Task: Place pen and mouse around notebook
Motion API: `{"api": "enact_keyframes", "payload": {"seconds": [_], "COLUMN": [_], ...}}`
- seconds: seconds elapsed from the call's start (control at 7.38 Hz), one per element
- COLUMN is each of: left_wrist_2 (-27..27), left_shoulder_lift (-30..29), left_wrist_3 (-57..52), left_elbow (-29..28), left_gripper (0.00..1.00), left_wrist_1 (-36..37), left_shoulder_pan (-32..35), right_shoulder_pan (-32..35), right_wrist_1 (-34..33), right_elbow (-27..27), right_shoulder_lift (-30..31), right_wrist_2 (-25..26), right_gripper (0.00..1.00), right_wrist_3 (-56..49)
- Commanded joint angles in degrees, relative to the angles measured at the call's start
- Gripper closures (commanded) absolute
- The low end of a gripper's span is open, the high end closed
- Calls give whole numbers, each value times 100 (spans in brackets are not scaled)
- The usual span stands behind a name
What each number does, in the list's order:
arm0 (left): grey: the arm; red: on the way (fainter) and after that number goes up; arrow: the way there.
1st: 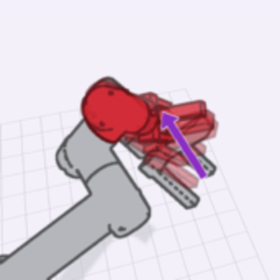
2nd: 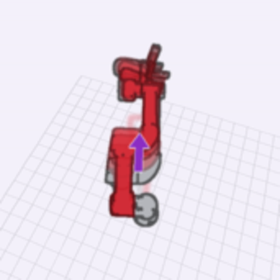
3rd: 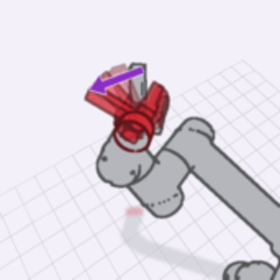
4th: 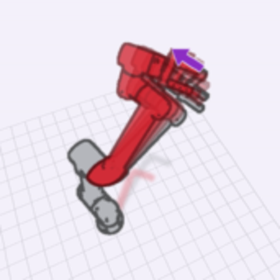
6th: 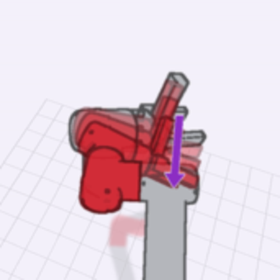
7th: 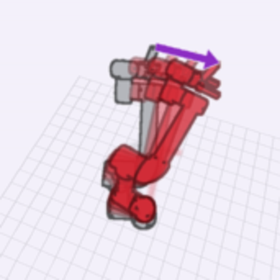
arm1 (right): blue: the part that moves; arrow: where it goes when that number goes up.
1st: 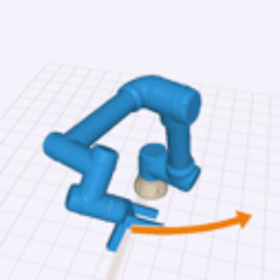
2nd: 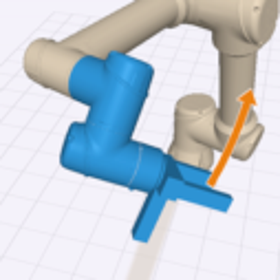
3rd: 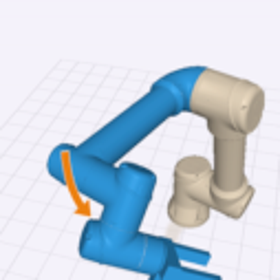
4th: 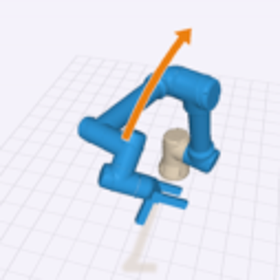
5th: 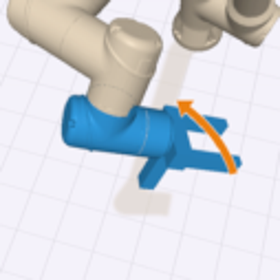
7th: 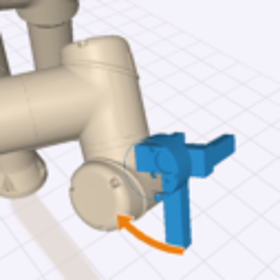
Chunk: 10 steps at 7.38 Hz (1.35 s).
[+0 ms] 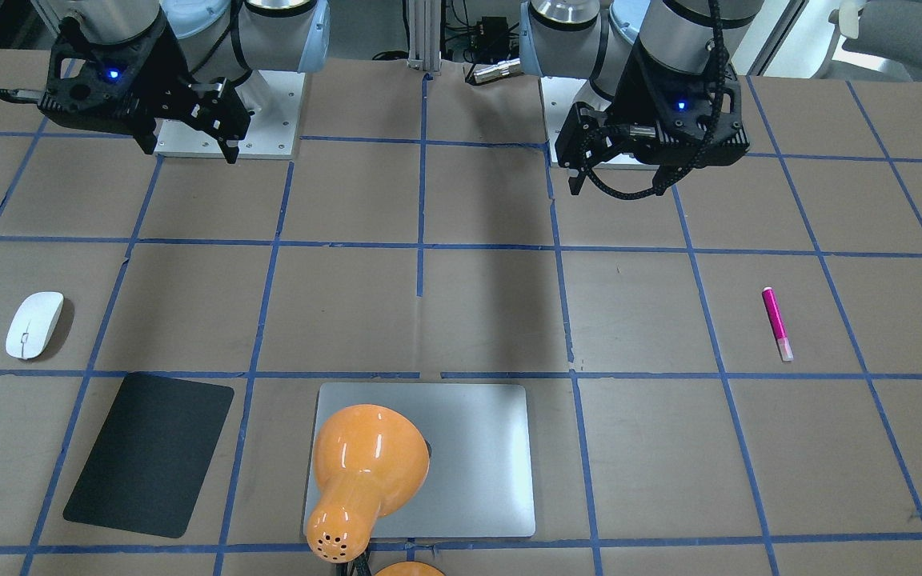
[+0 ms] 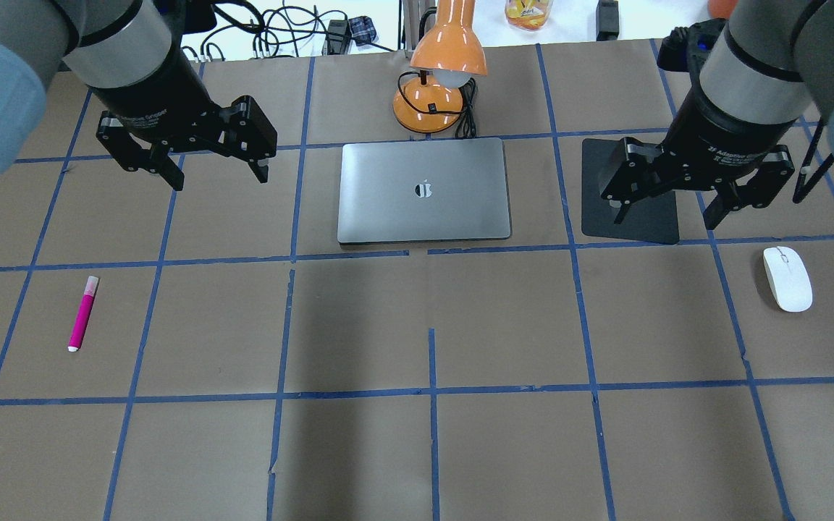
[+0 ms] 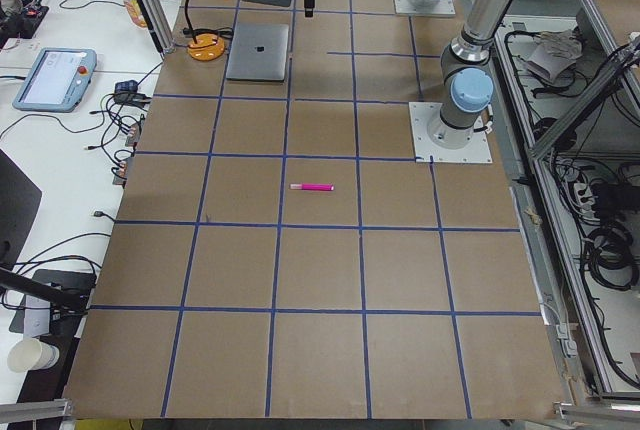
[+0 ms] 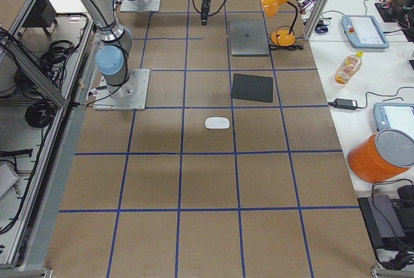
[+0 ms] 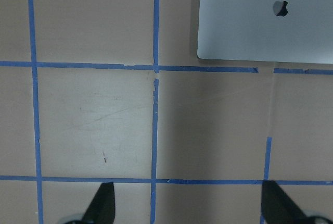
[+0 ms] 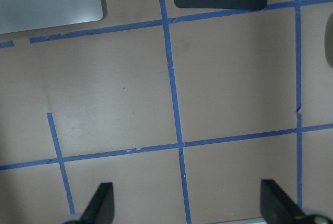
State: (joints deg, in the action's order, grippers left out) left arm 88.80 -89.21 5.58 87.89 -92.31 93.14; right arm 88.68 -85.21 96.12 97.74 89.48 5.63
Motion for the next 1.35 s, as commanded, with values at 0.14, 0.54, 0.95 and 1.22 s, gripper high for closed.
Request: {"api": "enact_keyframes", "payload": {"seconds": [0.14,0.54,0.95,1.22], "left_wrist_2": [6,-29,302,472], "left_shoulder_lift": [0,9,-166,-359], "left_wrist_3": [-5,-640,-1759,-3485], "left_elbow": [0,156,1340,2358], "left_gripper": [0,0,0,1], "left_wrist_1": [108,21,809,2209], "left_shoulder_pan": [-15,-854,-2401,-3227], "right_shoulder_pan": [0,0,-96,-620], "right_wrist_1": [-22,-22,-57,-319], "right_elbow": [3,38,47,186], "right_shoulder_lift": [-9,-9,-62,-97], "right_wrist_2": [-35,-36,26,44], "right_gripper": [0,0,0,0], "right_wrist_3": [0,26,-148,-518]}}
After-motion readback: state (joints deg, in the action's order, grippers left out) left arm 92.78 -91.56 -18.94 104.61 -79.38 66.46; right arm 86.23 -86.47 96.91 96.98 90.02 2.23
